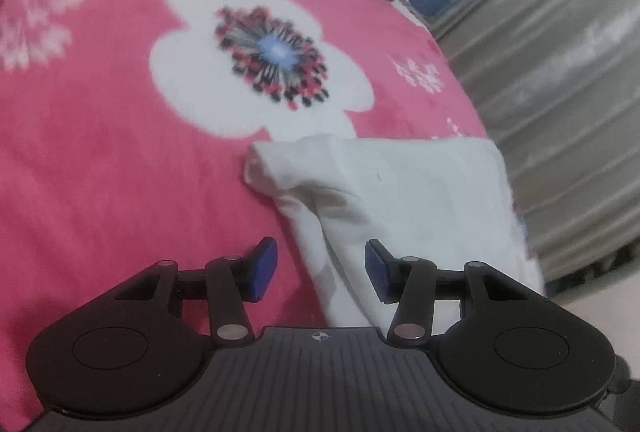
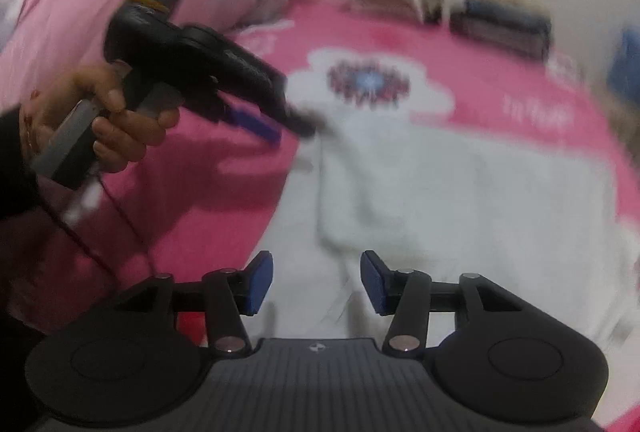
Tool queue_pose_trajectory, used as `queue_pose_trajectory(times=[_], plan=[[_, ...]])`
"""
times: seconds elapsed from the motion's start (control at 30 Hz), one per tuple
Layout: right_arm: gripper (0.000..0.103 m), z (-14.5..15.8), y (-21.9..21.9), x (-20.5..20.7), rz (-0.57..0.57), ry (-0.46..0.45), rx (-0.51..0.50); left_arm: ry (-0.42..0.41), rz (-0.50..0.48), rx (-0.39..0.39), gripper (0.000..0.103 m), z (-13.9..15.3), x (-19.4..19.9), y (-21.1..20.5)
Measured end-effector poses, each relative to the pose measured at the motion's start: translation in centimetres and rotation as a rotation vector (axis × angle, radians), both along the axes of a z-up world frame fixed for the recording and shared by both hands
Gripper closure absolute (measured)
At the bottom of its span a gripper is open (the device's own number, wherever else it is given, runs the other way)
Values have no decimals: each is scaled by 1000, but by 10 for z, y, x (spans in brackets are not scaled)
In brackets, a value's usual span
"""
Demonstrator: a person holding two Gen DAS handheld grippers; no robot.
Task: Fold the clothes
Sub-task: 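Grasp the edge of the folded white shirt with both grippers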
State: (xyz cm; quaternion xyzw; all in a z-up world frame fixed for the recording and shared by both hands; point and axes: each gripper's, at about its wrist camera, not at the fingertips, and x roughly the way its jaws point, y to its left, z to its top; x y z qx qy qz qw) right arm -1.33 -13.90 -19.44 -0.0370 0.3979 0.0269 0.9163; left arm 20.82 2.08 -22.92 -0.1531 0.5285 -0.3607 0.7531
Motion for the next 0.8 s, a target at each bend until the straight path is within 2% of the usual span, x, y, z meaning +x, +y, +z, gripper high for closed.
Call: queue_pose_trajectory(times=[0.07, 0.1, 0.2, 0.27, 0.3, 0.53, 0.63, 0.73, 0.77, 0.8], plan=[[30, 0, -5, 11, -20, -23, -5, 70, 18, -35, 54, -11, 6, 0], [29, -1, -8, 17, -29, -27, -2, 92, 25, -42, 54, -16, 7, -1], [29, -9, -7, 35, -38, 36, 73, 130, 44, -72, 54, -22, 13, -2], [29, -13, 9, 34, -5, 56, 90, 145, 54, -87, 54, -23, 16, -3], [29, -16, 18, 32, 13, 56, 74, 151, 58, -92, 54, -23, 17, -3], [30, -48, 86, 19, 126, 66, -203, 171, 80, -126, 54, -27, 22, 0], [40, -65, 99, 18, 160, 108, -298, 173, 100, -141, 56, -28, 23, 3], [51, -66, 99, 16, 164, 116, -285, 155, 131, -149, 62, -28, 23, 6], [61, -66, 97, 17, 156, 121, -276, 154, 135, -152, 63, -28, 24, 6], [66, -66, 96, 18, 147, 126, -268, 154, 137, -154, 67, -29, 24, 5]])
